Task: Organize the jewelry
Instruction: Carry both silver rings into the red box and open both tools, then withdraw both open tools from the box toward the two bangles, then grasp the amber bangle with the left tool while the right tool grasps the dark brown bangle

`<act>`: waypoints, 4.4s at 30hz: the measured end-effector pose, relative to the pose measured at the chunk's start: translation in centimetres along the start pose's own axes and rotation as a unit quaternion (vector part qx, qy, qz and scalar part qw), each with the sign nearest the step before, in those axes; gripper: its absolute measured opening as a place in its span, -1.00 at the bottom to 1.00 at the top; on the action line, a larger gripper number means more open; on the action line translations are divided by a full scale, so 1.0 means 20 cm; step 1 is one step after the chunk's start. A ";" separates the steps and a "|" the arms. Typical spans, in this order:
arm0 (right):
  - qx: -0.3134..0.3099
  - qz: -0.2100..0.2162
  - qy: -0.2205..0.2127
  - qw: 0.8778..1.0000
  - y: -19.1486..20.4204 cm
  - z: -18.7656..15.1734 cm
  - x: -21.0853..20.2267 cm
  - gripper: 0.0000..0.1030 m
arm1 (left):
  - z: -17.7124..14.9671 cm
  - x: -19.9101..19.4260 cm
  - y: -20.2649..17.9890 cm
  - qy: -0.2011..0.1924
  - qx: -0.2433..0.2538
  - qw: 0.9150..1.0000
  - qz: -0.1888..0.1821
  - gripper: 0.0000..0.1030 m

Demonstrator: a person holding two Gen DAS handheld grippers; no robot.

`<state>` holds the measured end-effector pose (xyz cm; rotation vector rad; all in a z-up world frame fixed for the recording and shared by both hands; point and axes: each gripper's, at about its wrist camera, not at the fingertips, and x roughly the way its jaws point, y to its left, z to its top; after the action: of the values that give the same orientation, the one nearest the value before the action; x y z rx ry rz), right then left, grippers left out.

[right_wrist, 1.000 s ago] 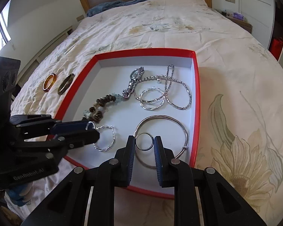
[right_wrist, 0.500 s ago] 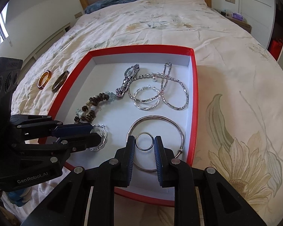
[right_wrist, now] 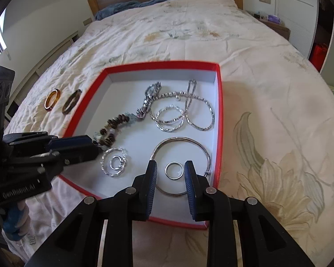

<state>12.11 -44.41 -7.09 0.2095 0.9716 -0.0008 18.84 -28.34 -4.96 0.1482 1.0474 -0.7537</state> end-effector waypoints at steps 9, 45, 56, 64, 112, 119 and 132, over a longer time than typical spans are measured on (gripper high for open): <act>-0.003 -0.027 -0.026 0.999 0.16 -0.02 -0.30 -0.24 | -0.08 -0.37 0.05 -0.056 -0.027 0.997 0.042 -0.63; -0.075 0.028 -0.103 0.992 1.17 -0.43 -1.01 -0.07 | -0.90 -1.48 0.13 -0.149 -0.076 0.958 0.231 -0.27; -0.102 0.029 -0.087 0.991 1.31 -0.45 -0.95 -0.07 | -0.96 -1.53 0.26 -0.151 -0.102 0.956 0.231 -0.27; -0.108 0.034 -0.064 0.991 1.33 -0.43 -0.84 -0.07 | -0.96 -1.46 0.34 -0.138 -0.111 0.957 0.231 -0.27; -0.154 0.018 0.099 0.983 1.17 0.64 0.91 -0.68 | -0.08 -0.15 1.67 -0.017 -0.170 0.954 0.245 -0.29; -0.165 0.009 0.095 0.982 1.21 0.63 0.93 -0.83 | -0.09 -0.19 1.70 -0.036 -0.175 0.952 0.247 -0.81; -0.145 0.033 0.027 0.989 1.22 0.60 0.51 -0.84 | -0.08 -0.47 1.58 -0.071 -0.181 0.947 0.254 -0.84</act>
<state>29.99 -21.71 -4.59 -0.0260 1.0065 0.2063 34.80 0.57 -5.39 0.0410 0.9372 -0.0974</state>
